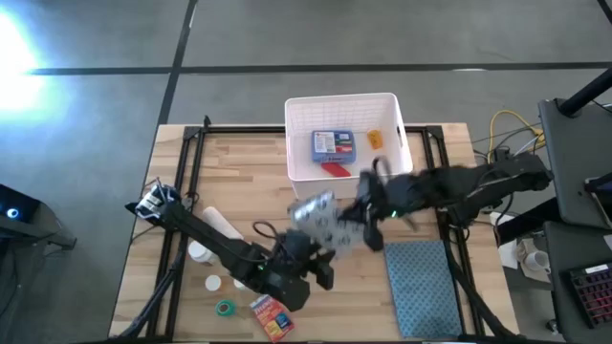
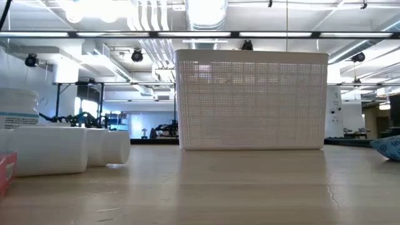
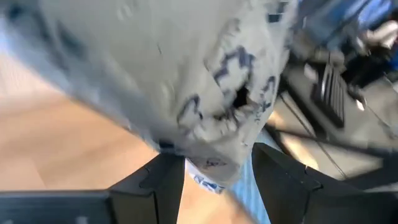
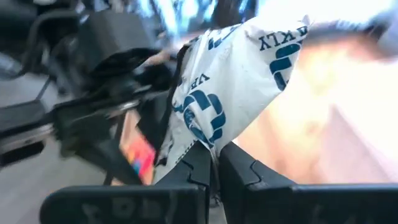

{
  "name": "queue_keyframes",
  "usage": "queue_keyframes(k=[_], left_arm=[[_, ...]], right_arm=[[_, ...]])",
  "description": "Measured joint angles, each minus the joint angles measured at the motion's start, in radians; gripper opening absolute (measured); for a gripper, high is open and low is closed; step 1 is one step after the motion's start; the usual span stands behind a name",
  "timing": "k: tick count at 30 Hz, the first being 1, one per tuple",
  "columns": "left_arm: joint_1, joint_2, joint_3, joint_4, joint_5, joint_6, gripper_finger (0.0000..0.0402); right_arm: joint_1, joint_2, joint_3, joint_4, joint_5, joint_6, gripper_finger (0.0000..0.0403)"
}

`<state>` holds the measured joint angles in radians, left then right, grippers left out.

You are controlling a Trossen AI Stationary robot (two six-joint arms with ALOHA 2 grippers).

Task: Pick & place medical supplies in basket/bin
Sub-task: Put the white mailer bag into the white bin

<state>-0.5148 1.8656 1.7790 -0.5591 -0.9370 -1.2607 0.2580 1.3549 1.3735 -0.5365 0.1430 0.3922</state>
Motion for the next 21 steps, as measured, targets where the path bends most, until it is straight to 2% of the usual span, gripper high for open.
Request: queue_keyframes(k=[5, 9, 11, 14, 16, 21], left_arm=[[0.023, 0.000, 0.295, -0.257, -0.223, 0.145, 0.0166], [0.059, -0.003, 0.490, -0.442, -0.255, 0.247, 0.0166], [0.065, -0.005, 0.552, -0.471, -0.276, 0.287, 0.0166], [0.062, -0.015, 0.577, -0.482, -0.277, 0.353, 0.0166], [0.053, -0.025, 0.553, -0.490, -0.276, 0.363, 0.0166], [0.032, -0.025, 0.490, -0.499, -0.269, 0.360, 0.0166]], right_arm=[[-0.084, -0.003, 0.169, -0.066, 0.089, -0.092, 0.0008], [-0.196, 0.007, 0.255, -0.140, 0.138, -0.137, 0.0008], [-0.269, 0.015, 0.271, -0.230, 0.138, -0.171, 0.0008], [-0.381, 0.030, 0.276, -0.273, 0.138, -0.194, 0.0008], [-0.455, 0.034, 0.253, -0.346, 0.149, -0.215, 0.0008], [-0.564, 0.089, 0.156, -0.388, 0.142, -0.265, 0.0008]])
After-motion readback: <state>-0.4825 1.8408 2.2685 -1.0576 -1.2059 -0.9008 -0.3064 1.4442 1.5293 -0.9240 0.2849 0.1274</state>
